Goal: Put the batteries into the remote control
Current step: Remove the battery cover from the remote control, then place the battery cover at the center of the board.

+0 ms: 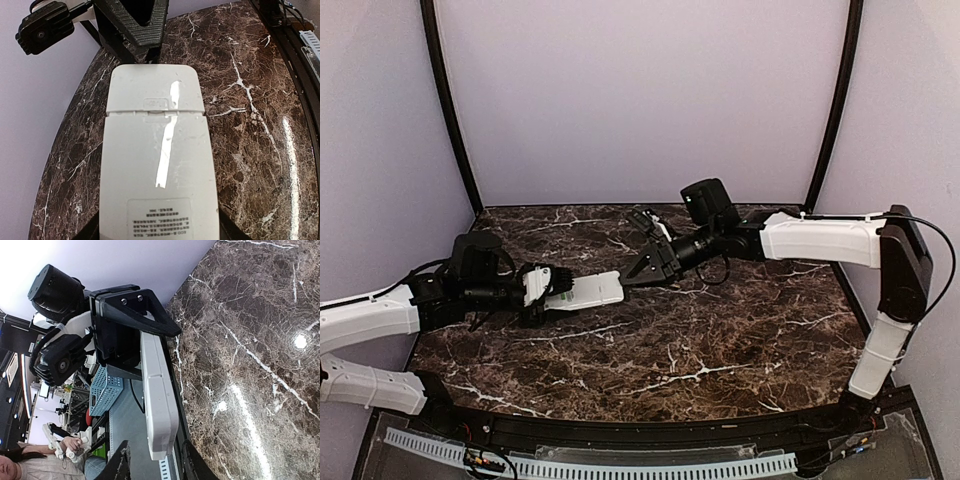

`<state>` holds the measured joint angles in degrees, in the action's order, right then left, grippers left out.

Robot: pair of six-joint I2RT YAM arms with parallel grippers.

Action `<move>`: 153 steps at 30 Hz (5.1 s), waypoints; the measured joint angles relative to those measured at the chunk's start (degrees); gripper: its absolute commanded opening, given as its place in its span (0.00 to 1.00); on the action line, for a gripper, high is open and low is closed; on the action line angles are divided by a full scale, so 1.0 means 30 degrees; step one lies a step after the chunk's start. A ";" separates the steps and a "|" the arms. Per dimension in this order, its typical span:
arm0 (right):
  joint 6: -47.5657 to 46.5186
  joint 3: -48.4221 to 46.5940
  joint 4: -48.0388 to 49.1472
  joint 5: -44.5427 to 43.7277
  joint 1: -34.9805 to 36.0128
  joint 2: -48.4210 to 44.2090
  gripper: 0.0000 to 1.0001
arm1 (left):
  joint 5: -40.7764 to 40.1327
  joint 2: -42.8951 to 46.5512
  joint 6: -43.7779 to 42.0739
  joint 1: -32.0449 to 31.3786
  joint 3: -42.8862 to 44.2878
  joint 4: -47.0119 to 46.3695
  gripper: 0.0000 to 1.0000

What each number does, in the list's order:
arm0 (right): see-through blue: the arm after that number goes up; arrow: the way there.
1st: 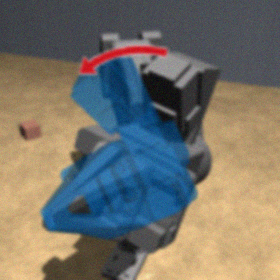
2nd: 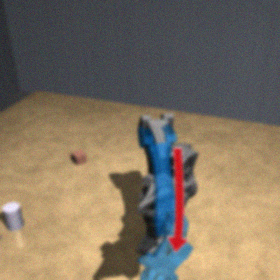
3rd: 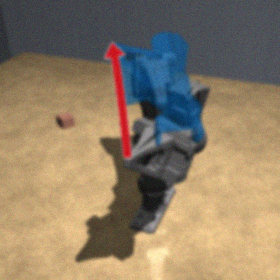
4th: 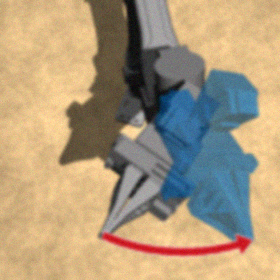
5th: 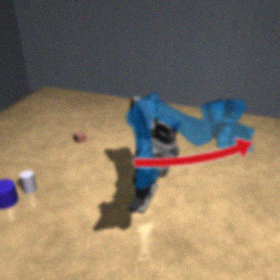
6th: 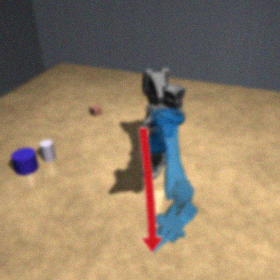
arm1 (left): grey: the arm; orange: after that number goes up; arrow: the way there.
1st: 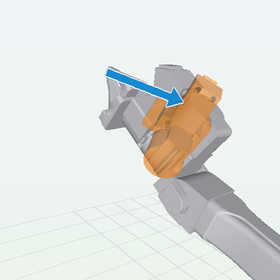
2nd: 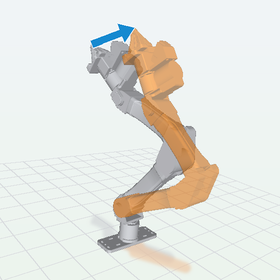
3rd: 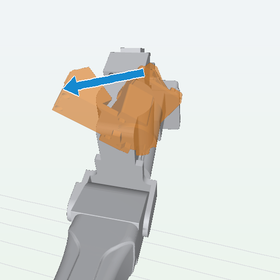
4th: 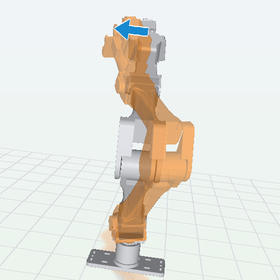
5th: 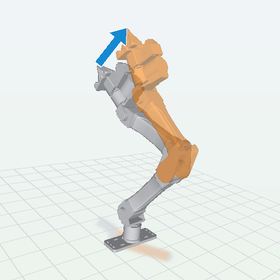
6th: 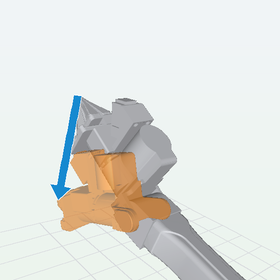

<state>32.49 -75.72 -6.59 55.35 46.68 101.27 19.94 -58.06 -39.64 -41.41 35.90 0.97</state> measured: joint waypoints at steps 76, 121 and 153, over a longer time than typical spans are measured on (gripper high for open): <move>0.0277 -0.0226 -0.1064 -0.0787 0.0787 0.0386 0.25 | -0.0168 -0.0874 -0.0029 0.0007 0.0000 0.0758 0.00; 0.0809 -0.1086 -0.1042 -0.0379 0.1188 0.1166 0.04 | -0.0219 -0.0874 -0.0022 -0.0022 0.0000 0.0262 0.00; -0.5778 -0.2834 -1.6961 -2.0567 -0.4743 0.1676 0.09 | -0.0736 -0.0750 -0.0044 0.0000 0.0000 0.0503 0.00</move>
<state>15.16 -84.23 -57.47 -6.35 32.45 106.30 17.74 -60.31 -39.77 -41.41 35.90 2.48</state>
